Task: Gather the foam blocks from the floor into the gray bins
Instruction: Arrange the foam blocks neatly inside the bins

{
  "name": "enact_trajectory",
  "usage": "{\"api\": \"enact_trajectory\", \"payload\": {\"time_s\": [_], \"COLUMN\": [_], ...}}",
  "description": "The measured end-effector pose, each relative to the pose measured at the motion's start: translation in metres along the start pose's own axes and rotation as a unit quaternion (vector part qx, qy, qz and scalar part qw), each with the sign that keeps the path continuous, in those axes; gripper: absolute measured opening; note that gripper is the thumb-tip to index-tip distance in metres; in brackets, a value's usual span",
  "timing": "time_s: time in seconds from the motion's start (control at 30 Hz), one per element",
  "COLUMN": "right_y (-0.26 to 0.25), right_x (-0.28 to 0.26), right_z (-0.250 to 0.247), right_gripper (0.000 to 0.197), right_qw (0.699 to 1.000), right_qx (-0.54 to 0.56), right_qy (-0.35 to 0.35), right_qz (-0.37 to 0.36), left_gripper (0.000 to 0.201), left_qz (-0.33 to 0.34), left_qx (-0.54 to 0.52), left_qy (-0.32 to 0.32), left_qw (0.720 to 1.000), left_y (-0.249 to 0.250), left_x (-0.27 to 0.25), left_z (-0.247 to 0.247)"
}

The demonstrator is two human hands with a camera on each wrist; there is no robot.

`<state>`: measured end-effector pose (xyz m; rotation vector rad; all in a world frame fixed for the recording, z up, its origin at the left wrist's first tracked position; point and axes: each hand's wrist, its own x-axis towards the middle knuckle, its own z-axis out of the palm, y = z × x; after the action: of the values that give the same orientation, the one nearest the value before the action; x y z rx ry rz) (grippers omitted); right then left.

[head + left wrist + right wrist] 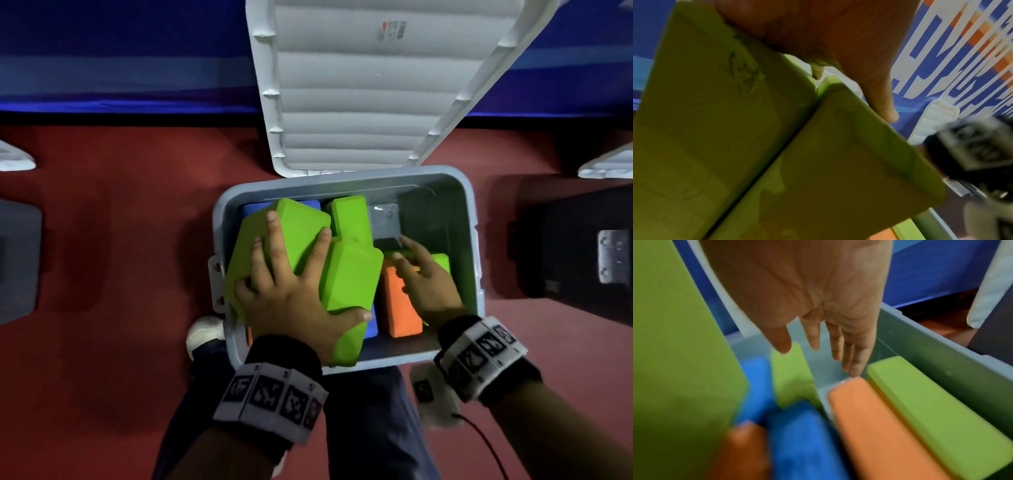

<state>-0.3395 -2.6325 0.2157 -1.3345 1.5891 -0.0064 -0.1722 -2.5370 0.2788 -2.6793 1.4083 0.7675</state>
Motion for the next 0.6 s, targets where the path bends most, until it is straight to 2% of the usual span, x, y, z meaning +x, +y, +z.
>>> {"api": "enact_trajectory", "payload": {"time_s": [0.07,0.1,0.17,0.2,0.27,0.37,0.43,0.5,0.6], "right_y": [-0.039,-0.053,-0.072,-0.076,-0.078,-0.064,-0.050,-0.042,-0.041], "right_x": [-0.042,-0.062,-0.089,-0.097,-0.103,-0.090,-0.082,-0.080,-0.080], "right_z": [-0.003,-0.002,0.008,0.015,0.034,0.049,0.045,0.032,-0.009], "right_gripper": [0.048,0.059,0.080,0.088,0.100,0.106,0.107,0.106,0.108], "right_qw": [0.985,0.981,0.990,0.995,0.997,0.998,0.995,0.996,0.995], "right_qx": [0.171,0.188,0.115,0.067,0.028,0.017,-0.008,-0.011,-0.055], "right_qy": [-0.029,-0.054,-0.071,-0.077,-0.072,0.011,0.017,0.021,0.075], "right_qz": [0.008,-0.006,-0.029,-0.025,0.007,0.067,0.098,0.081,0.028], "left_gripper": [0.081,0.068,0.052,0.057,0.081,0.099,0.105,0.108,0.107], "left_qz": [-0.014,-0.017,-0.021,-0.024,-0.034,-0.035,-0.042,-0.054,-0.058], "left_qx": [-0.041,-0.057,-0.062,-0.063,-0.048,-0.015,-0.023,-0.055,-0.164], "left_qy": [-0.007,0.004,0.007,-0.016,-0.046,-0.021,-0.015,-0.010,0.040], "left_qw": [0.999,0.998,0.998,0.998,0.997,0.999,0.999,0.997,0.984], "left_y": [0.003,0.003,0.000,-0.004,-0.015,-0.035,-0.048,-0.058,-0.058], "left_x": [-0.002,-0.001,0.005,0.008,0.014,0.022,0.029,0.034,0.027], "left_z": [-0.006,-0.011,-0.019,-0.023,-0.030,-0.038,-0.043,-0.050,-0.062]}}
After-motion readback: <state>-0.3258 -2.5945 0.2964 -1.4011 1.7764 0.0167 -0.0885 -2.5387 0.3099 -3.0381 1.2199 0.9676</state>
